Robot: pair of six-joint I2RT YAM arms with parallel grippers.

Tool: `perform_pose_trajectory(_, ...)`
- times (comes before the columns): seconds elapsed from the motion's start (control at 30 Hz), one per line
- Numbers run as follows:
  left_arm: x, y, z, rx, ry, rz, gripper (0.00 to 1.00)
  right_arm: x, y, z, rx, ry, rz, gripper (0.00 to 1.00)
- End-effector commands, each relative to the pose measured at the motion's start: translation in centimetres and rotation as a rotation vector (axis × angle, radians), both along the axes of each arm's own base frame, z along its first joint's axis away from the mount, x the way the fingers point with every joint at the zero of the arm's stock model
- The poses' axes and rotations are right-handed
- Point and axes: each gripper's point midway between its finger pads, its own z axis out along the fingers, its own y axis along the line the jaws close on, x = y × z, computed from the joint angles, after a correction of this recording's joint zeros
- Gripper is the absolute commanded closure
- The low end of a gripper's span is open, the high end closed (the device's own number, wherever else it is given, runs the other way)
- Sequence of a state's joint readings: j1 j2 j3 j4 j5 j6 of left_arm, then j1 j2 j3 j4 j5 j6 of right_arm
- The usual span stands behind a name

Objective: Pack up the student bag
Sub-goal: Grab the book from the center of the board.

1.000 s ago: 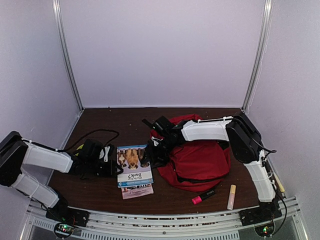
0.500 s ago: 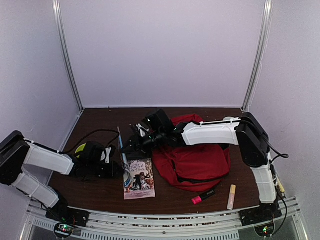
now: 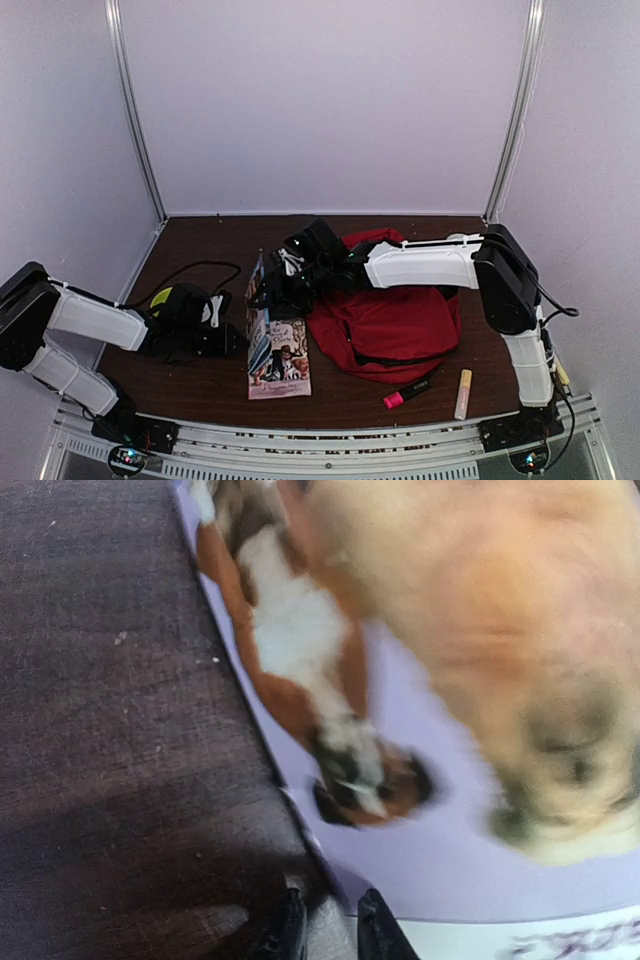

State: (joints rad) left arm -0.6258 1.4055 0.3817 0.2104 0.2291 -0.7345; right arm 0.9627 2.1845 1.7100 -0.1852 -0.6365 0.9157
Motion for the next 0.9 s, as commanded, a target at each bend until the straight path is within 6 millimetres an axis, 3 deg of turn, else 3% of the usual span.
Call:
perform_pose_trajectory(0.0, -2.5, 1.0, -2.6, 0.069, 0.1, -0.033, 0.78, -0.1, -1.3, -0.9, -0.048, -0.013, -0.032, 0.39)
perform_pose_trajectory(0.17, -2.7, 1.2, -2.8, 0.074, 0.104, -0.028, 0.78, -1.1, -0.2, 1.3, 0.082, 0.03, 0.021, 0.39)
perform_pose_trajectory(0.23, -2.8, 1.3, -2.9, 0.077, 0.106, -0.025, 0.78, -1.0, -0.3, 1.4, 0.076, 0.019, 0.015, 0.55)
perform_pose_trajectory(0.37, -2.6, 1.2, -2.1, 0.065, 0.087, -0.025, 0.78, 0.0, -1.6, 1.7, 0.056, -0.016, -0.024, 1.0)
perform_pose_trajectory(0.43, -2.3, 1.2, -0.9, 0.064, 0.044, -0.04, 0.76, 0.6, -2.4, 2.8, 0.062, -0.052, -0.039, 1.0)
perform_pose_trajectory(0.53, -1.6, 1.6, 2.6, 0.06, -0.077, -0.042, 0.61, 1.1, -4.3, 5.6, 0.041, -0.137, -0.027, 1.0)
perform_pose_trajectory(0.63, -0.7, 2.4, 7.9, 0.07, -0.252, -0.041, 0.48, 1.8, -7.5, 10.7, 0.062, -0.248, -0.034, 1.0)
perform_pose_trajectory(0.77, -0.6, 2.4, 15.3, 0.075, -0.48, -0.102, 0.44, 3.0, -13.8, 15.3, 0.103, -0.324, -0.108, 1.0)
perform_pose_trajectory(0.87, -0.9, -0.1, 18.1, 0.086, -0.546, -0.209, 0.43, 4.1, -20.1, 15.4, 0.029, -0.364, -0.222, 1.0)
